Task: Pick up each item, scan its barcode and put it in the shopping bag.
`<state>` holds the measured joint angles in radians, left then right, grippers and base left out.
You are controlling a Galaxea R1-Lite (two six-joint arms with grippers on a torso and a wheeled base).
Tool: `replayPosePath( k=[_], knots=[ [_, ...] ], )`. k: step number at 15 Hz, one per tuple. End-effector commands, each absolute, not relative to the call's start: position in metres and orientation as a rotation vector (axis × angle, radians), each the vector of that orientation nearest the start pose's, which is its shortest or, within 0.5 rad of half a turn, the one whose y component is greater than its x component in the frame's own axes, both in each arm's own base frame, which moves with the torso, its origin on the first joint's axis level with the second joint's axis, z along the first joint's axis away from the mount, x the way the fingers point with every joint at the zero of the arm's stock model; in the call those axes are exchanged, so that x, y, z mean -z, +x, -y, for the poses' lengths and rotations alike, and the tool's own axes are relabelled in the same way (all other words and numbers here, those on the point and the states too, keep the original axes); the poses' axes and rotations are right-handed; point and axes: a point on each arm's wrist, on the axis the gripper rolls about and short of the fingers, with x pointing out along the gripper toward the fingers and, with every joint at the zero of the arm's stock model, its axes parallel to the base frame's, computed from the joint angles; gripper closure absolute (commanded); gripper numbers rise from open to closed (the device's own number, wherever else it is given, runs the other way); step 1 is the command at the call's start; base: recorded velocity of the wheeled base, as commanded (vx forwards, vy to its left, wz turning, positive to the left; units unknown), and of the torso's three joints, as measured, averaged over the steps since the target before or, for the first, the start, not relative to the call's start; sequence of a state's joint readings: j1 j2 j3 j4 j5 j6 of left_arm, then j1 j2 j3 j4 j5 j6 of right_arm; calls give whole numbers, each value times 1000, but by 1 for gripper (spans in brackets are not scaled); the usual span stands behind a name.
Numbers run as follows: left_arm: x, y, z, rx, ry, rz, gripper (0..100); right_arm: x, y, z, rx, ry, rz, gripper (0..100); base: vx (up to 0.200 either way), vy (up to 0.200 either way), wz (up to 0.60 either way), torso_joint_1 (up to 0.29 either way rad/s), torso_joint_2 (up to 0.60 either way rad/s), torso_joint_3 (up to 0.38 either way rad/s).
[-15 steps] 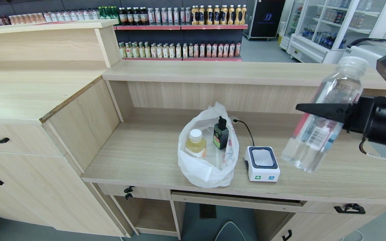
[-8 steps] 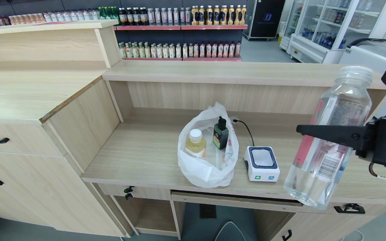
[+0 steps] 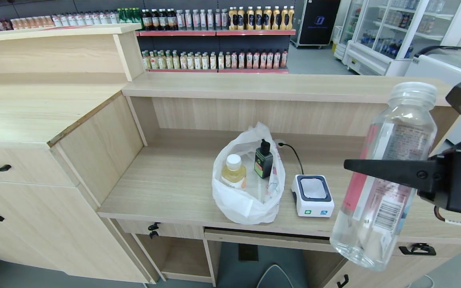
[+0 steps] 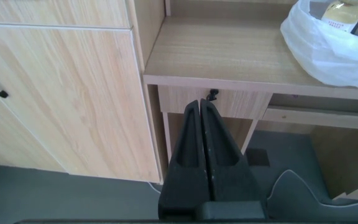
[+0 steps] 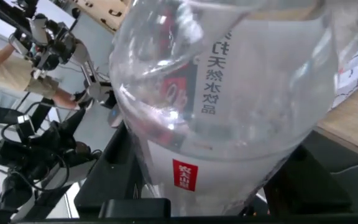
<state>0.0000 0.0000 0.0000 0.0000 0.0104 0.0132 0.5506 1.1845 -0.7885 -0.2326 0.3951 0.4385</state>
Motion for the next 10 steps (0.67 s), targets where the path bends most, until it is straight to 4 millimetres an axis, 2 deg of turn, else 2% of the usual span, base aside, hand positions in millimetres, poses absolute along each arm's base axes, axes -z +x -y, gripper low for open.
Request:
replayPosePath(
  k=[1,10],
  knots=[
    [-75,-23,0,-11,12,0,100,-266,142,-104,-926,410,-381,100,0,0,0,0,0,0],
    [-75,-23,0,-11,12,0,100,-264,130,-111,-1019,410,-415,100,0,0,0,0,0,0]
  ],
)
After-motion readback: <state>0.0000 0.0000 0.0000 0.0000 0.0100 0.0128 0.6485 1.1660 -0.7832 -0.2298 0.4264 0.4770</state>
